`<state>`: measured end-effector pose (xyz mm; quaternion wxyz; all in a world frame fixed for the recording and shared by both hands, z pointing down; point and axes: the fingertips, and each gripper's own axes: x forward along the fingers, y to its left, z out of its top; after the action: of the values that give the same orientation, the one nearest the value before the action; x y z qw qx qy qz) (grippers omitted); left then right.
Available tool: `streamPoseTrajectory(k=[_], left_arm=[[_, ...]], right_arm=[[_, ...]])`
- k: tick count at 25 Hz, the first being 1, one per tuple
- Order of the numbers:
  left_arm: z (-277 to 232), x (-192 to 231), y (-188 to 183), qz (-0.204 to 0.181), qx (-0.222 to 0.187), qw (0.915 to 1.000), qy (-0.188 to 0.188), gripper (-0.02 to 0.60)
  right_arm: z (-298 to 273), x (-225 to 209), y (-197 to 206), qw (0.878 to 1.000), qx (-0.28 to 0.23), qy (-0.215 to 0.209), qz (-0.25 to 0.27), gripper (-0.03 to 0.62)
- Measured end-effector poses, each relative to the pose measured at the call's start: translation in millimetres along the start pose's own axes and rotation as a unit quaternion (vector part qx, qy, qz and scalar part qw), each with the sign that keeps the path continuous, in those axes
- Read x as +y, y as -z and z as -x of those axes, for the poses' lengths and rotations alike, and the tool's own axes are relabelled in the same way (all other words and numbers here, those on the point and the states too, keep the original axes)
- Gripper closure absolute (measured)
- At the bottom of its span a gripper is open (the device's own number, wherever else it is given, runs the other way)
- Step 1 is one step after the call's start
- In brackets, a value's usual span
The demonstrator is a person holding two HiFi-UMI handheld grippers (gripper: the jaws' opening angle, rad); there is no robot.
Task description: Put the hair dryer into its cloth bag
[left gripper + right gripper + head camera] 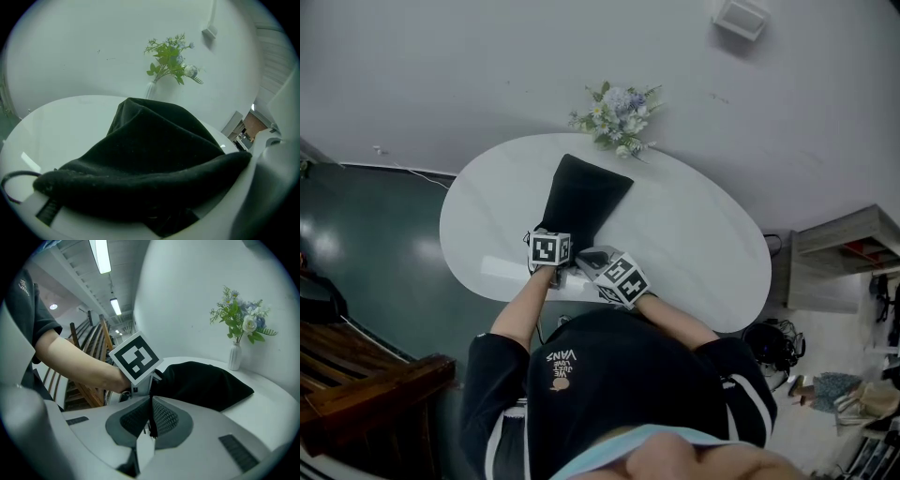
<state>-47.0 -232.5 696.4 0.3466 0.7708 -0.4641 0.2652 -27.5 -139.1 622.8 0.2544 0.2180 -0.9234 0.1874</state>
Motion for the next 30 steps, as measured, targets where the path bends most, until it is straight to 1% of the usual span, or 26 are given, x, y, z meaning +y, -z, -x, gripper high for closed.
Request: streamPoseTrajectory(k=[3,7,16,19,21,23,25,27,30], left_arm=[[-14.4,2.2,-8.0,0.002,0.006,1.0000,-0.003,0.345],[-30.7,5.1,-17.0,-0.005,0.021,0.9997,-0.008,0.345],[-52.8,8.0,-27.7,-0.042,0.040,0.9982,-0.016,0.344],[-52.0,7.8,-29.2,-0.053,0.025,0.9981,-0.019,0.344],[-47.1,8.3,-33.2,-0.068,0.007,0.9974,-0.023,0.333],[-40.1,10.0,-36.1,-0.085,-0.014,0.9959,-0.029,0.301],[-30.9,13.5,-35.7,-0.096,-0.032,0.9943,-0.033,0.284],[-19.3,18.2,-33.2,-0.100,-0.047,0.9931,-0.038,0.270],[1.6,22.8,-30.1,-0.101,-0.069,0.9915,-0.044,0.267]], right_arm=[[-2.2,-10.5,-0.6,1.000,0.002,0.002,-0.004,0.546],[-5.0,-24.7,-2.4,1.000,0.006,0.002,-0.009,0.546],[-7.8,-45.5,-2.3,0.999,0.006,-0.003,-0.035,0.546],[-10.1,-46.0,-0.5,0.999,0.006,-0.004,-0.039,0.546],[-11.0,-45.8,-1.3,0.999,0.002,-0.002,-0.041,0.546],[-11.7,-44.6,-2.4,0.999,-0.001,0.000,-0.040,0.546],[-13.0,-41.4,-3.3,0.999,-0.003,0.002,-0.038,0.546],[-14.8,-37.5,-5.6,0.999,-0.007,0.007,-0.033,0.546],[-18.6,-31.4,-8.7,1.000,-0.013,0.017,-0.019,0.545]])
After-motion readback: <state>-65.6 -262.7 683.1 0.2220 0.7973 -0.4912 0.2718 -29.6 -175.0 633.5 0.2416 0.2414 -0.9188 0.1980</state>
